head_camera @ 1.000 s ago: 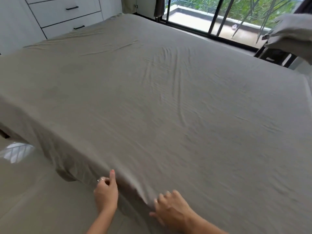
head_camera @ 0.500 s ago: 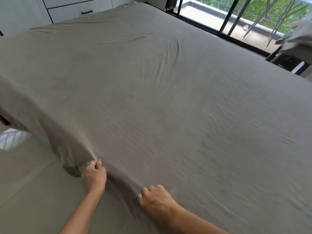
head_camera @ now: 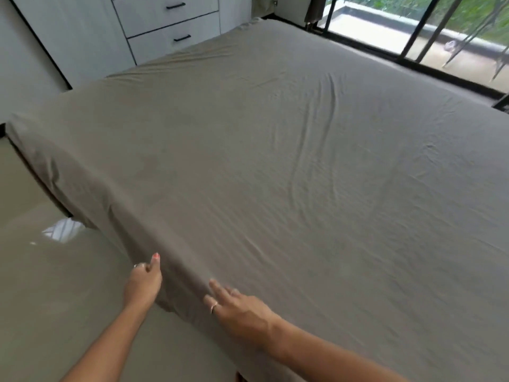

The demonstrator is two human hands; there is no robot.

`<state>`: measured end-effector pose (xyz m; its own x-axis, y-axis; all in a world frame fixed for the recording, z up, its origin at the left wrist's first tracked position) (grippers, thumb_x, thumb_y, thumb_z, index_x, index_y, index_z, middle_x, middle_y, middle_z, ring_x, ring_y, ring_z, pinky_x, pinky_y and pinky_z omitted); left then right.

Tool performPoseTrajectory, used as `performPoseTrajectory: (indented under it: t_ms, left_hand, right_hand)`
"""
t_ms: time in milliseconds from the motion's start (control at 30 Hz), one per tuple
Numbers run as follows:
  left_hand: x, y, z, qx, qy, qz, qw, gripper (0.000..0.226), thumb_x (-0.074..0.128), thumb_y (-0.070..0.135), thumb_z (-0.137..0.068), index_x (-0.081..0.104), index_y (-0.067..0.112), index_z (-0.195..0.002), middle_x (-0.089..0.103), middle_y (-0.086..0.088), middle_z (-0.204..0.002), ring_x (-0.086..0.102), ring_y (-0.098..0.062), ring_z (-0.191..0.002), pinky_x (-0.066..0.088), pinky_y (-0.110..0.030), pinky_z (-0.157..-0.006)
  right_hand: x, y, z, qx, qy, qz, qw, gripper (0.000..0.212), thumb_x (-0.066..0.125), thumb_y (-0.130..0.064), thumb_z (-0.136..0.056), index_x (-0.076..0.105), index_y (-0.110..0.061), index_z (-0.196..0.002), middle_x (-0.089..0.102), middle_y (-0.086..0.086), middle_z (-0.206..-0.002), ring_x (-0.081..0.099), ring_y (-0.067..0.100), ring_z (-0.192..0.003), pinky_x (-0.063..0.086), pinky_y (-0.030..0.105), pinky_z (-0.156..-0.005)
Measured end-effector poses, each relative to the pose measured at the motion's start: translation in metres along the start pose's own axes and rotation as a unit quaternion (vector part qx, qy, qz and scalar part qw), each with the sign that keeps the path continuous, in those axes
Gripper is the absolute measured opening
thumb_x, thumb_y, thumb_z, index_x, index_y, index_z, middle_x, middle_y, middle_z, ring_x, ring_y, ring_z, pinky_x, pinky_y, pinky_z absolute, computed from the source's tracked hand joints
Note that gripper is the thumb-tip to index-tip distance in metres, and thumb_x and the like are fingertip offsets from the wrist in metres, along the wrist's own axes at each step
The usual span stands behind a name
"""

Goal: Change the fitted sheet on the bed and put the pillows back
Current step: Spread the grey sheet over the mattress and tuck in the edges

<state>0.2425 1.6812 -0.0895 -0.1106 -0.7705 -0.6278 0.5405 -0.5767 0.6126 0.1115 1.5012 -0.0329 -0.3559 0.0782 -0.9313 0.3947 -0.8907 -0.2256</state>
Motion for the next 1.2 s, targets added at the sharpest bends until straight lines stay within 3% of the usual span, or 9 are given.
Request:
performPoseTrajectory:
  t_ms: [67,133,333,500,633,733,867,1067,1200]
  left_hand:
    - [-0.016,0.025,-0.021,0.008,0.016,-0.006,1.0,0.053,0.042,0.044,-0.099,0.058,0.002,-0.071,0.065,-0.026,-0.088,0.064,-0.041,-0.089,0.053,-0.051,-0.084]
    - [-0.025,0.047,-0.037,0.005,0.029,0.004,1.0,0.05,0.043,0.041,-0.099,0.056,0.001,-0.072,0.064,-0.029,-0.091,0.062,-0.042,-0.092,0.052,-0.051,-0.086]
    - [-0.027,0.063,-0.099,-0.057,0.031,0.004,0.998,0.055,0.05,0.042,-0.096,0.053,-0.01,-0.114,0.06,-0.028,-0.11,0.062,-0.043,-0.096,0.054,-0.051,-0.083]
    - [-0.024,0.049,-0.131,0.021,0.04,-0.054,0.997,0.035,0.053,0.023,-0.097,0.051,0.003,-0.068,0.063,-0.029,-0.083,0.065,-0.043,-0.078,0.055,-0.052,-0.076]
    - [-0.036,0.028,-0.128,0.051,0.041,-0.086,0.994,0.032,0.054,0.021,-0.095,0.053,0.004,-0.068,0.064,-0.029,-0.082,0.063,-0.044,-0.079,0.052,-0.046,-0.074]
    - [-0.046,0.015,-0.111,0.055,0.041,-0.061,0.996,0.029,0.051,0.021,-0.097,0.054,0.002,-0.074,0.065,-0.028,-0.088,0.061,-0.045,-0.085,0.044,-0.041,-0.073]
    - [-0.057,0.0,-0.117,0.047,-0.017,-0.027,0.998,0.032,0.047,0.031,-0.098,0.054,0.008,-0.078,0.067,-0.024,-0.096,0.064,-0.042,-0.091,0.046,-0.042,-0.08]
    - [-0.103,0.018,-0.232,0.035,-0.023,-0.023,0.999,0.055,0.043,0.053,-0.095,0.054,0.003,-0.075,0.065,-0.028,-0.083,0.065,-0.043,-0.08,0.052,-0.052,-0.08]
    - [-0.116,0.05,-0.297,0.027,-0.041,0.006,0.999,0.068,0.045,0.059,-0.09,0.058,-0.006,-0.079,0.065,-0.03,-0.082,0.065,-0.044,-0.081,0.055,-0.051,-0.079]
  right_hand:
    - [-0.002,0.013,-0.037,0.023,0.044,-0.034,0.998,0.044,0.03,-0.004,-0.094,0.046,-0.002,-0.135,0.033,0.026,-0.149,0.037,0.041,-0.135,0.051,0.049,-0.092]
    - [0.002,0.021,-0.067,0.007,0.062,-0.023,0.998,0.047,0.033,-0.01,-0.083,0.068,-0.009,-0.116,0.061,0.018,-0.127,0.056,0.029,-0.121,0.053,0.035,-0.091]
    - [-0.007,0.017,-0.133,0.046,0.141,0.032,0.988,0.032,0.05,-0.029,-0.079,0.076,-0.015,-0.092,0.073,0.004,-0.101,0.066,0.018,-0.107,0.049,0.028,-0.094]
    - [-0.015,0.003,-0.164,0.116,0.1,0.027,0.988,0.035,0.082,-0.048,-0.039,0.067,-0.022,-0.056,0.054,-0.004,-0.067,0.056,0.017,-0.062,0.042,0.022,-0.056]
    - [-0.012,-0.022,-0.167,0.136,0.104,0.07,0.983,0.015,0.063,-0.041,-0.062,0.07,-0.027,-0.061,0.058,-0.01,-0.066,0.057,0.011,-0.065,0.04,0.02,-0.059]
    - [0.003,-0.039,-0.174,0.156,0.042,0.074,0.984,0.032,0.041,-0.021,-0.074,0.069,-0.024,-0.058,0.054,-0.01,-0.06,0.053,0.011,-0.058,0.034,0.02,-0.052]
    - [-0.002,-0.043,-0.182,0.159,0.018,0.118,0.98,0.017,0.056,-0.028,-0.065,0.068,-0.026,-0.054,0.052,-0.012,-0.05,0.051,0.007,-0.049,0.021,0.02,-0.049]
    - [-0.049,-0.04,-0.266,0.189,0.013,0.073,0.979,0.031,0.074,-0.053,-0.06,0.064,-0.025,-0.07,0.059,-0.008,-0.06,0.057,0.011,-0.05,0.035,0.02,-0.048]
    - [-0.076,-0.043,-0.332,0.267,0.012,0.05,0.962,0.036,0.056,-0.048,-0.09,0.057,-0.014,-0.102,0.062,0.007,-0.091,0.061,0.025,-0.082,0.032,0.034,-0.061]
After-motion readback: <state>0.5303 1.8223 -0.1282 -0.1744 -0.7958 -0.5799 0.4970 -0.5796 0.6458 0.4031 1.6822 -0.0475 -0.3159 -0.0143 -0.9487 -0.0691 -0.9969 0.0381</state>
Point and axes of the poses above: each hand's wrist, its own z-axis away from the middle knuckle, its own x-axis out of the palm, y = z × x, the point moved 2 cm from there along -z, towards the middle knuckle
